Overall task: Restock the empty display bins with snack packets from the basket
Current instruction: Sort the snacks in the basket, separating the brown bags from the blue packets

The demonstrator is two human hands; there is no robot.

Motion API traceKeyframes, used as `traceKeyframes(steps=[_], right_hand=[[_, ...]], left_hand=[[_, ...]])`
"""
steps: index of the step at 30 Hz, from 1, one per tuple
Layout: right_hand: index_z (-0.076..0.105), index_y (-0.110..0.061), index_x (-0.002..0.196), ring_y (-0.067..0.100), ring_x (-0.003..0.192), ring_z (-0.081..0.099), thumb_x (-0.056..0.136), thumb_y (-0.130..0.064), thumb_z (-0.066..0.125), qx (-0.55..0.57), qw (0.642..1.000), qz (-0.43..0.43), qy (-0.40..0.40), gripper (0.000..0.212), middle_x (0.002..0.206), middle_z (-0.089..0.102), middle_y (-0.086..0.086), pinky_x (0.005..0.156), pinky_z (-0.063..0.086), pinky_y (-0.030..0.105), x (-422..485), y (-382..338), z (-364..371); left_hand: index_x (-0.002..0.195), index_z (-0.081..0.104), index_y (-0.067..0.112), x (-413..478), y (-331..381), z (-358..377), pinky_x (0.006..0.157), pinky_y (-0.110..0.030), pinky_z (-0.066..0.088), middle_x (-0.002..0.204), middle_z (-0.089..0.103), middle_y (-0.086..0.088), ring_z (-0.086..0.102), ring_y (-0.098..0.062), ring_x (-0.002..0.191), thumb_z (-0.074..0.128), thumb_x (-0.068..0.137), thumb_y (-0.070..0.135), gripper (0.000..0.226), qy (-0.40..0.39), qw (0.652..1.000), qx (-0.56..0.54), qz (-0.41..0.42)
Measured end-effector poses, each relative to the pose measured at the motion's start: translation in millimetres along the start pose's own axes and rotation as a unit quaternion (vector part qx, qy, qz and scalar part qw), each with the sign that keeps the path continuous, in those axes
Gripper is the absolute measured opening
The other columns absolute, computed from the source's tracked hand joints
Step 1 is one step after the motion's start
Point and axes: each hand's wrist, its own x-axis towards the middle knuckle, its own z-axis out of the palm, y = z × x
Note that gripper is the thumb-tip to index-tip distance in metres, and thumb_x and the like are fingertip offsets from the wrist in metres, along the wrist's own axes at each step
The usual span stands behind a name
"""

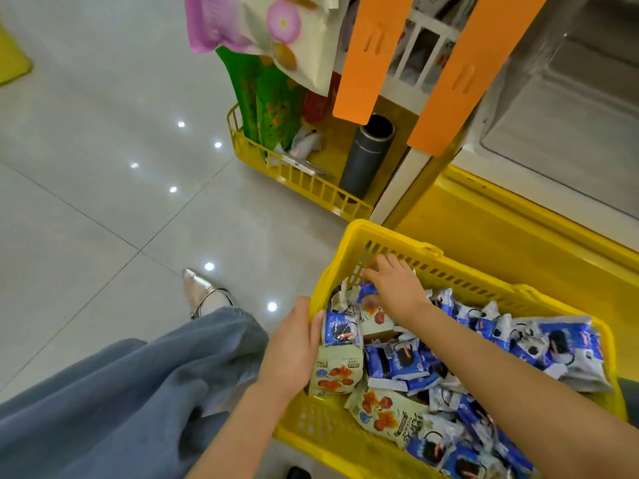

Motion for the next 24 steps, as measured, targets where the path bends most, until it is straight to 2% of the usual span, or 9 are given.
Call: traceKeyframes(steps=[3,5,8,11,14,16,18,20,24], right_hand=[[0.050,-0.018,0.107,0.016,0.091,0.055,0.088,-0.051,0.053,0.176,0.982,0.035,0.057,0.038,0.098,0.054,-0.003,0.069,0.039,0.020,-19,-1,-15],[0.045,-0.020,0.101,0.013,0.064,0.058,0.088,-0.049,0.054,0.348,0.930,0.095,0.064,0.033,0.080,0.055,-0.009,0.049,0.038,0.018,-33,-7,-30],[0.046,-0.016,0.095,0.005,0.064,0.061,0.092,-0.036,0.053,0.516,0.845,0.103,0.098,0.021,0.079,0.062,-0.001,0.054,0.047,0.020,-50,-22,-48],[0.047,-0.018,0.085,-0.006,0.054,0.050,0.097,-0.027,0.045,0.603,0.779,0.110,0.134,0.015,0.068,0.053,-0.009,0.053,0.037,0.011,-56,-43,-67],[0.048,-0.017,0.097,-0.003,0.065,0.050,0.099,-0.025,0.040,0.609,0.783,0.073,0.100,0.011,0.079,0.051,-0.010,0.065,0.041,0.016,-62,-69,-75],[0.050,-0.018,0.117,-0.008,0.084,0.053,0.099,-0.023,0.041,0.585,0.806,0.023,0.089,0.020,0.100,0.054,-0.009,0.073,0.040,0.006,-66,-78,-70],[0.046,-0.019,0.130,-0.004,0.098,0.052,0.099,-0.025,0.041,0.567,0.815,0.045,0.109,0.032,0.118,0.052,-0.008,0.081,0.040,0.006,-63,-69,-62],[0.046,-0.016,0.132,0.003,0.103,0.050,0.099,-0.026,0.042,0.544,0.825,0.111,0.106,0.034,0.126,0.052,-0.002,0.085,0.039,0.011,-51,-54,-47],[0.043,-0.003,0.132,0.022,0.112,0.053,0.098,-0.029,0.046,0.530,0.820,0.212,-0.033,0.042,0.130,0.051,0.011,0.089,0.040,0.028,-23,-51,-4]], left_hand=[[0.101,0.039,0.026,0,0,-1,0.050,-0.009,0.040,0.089,0.057,0.007,0.057,0.001,0.074,0.031,0.097,0.044,0.021,0.002,0.999,-0.030,-0.014],[0.109,0.039,0.027,-1,4,-1,0.052,-0.006,0.041,0.092,0.055,0.009,0.057,0.001,0.076,0.037,0.097,0.037,0.015,0.038,0.994,-0.091,-0.042],[0.107,0.046,0.025,-2,14,-6,0.053,-0.004,0.040,0.087,0.054,0.011,0.056,0.000,0.073,0.043,0.097,0.027,0.011,0.145,0.971,-0.178,-0.068],[0.092,0.057,0.027,0,27,-14,0.053,-0.006,0.042,0.078,0.064,0.013,0.057,0.002,0.067,0.044,0.095,0.035,0.015,0.083,0.944,-0.308,-0.085],[0.109,0.060,0.023,1,35,-17,0.076,-0.023,0.052,0.099,0.070,0.005,0.067,-0.008,0.088,0.045,0.086,0.047,0.036,-0.031,0.912,-0.398,-0.093],[0.119,0.055,0.019,-1,35,-20,0.083,-0.036,0.053,0.107,0.069,-0.002,0.068,-0.015,0.093,0.050,0.090,0.034,0.033,-0.021,0.904,-0.414,-0.102],[0.117,0.055,0.016,-2,32,-25,0.076,-0.036,0.056,0.105,0.069,-0.007,0.070,-0.020,0.087,0.052,0.093,0.024,0.026,0.014,0.897,-0.426,-0.118],[0.109,0.056,0.016,-1,29,-29,0.062,-0.024,0.055,0.099,0.071,-0.005,0.071,-0.016,0.079,0.055,0.091,0.022,0.019,0.039,0.891,-0.432,-0.133],[0.103,0.054,0.013,3,27,-33,0.056,-0.017,0.054,0.095,0.069,-0.004,0.070,-0.009,0.071,0.062,0.087,0.020,0.019,0.068,0.889,-0.426,-0.155]])
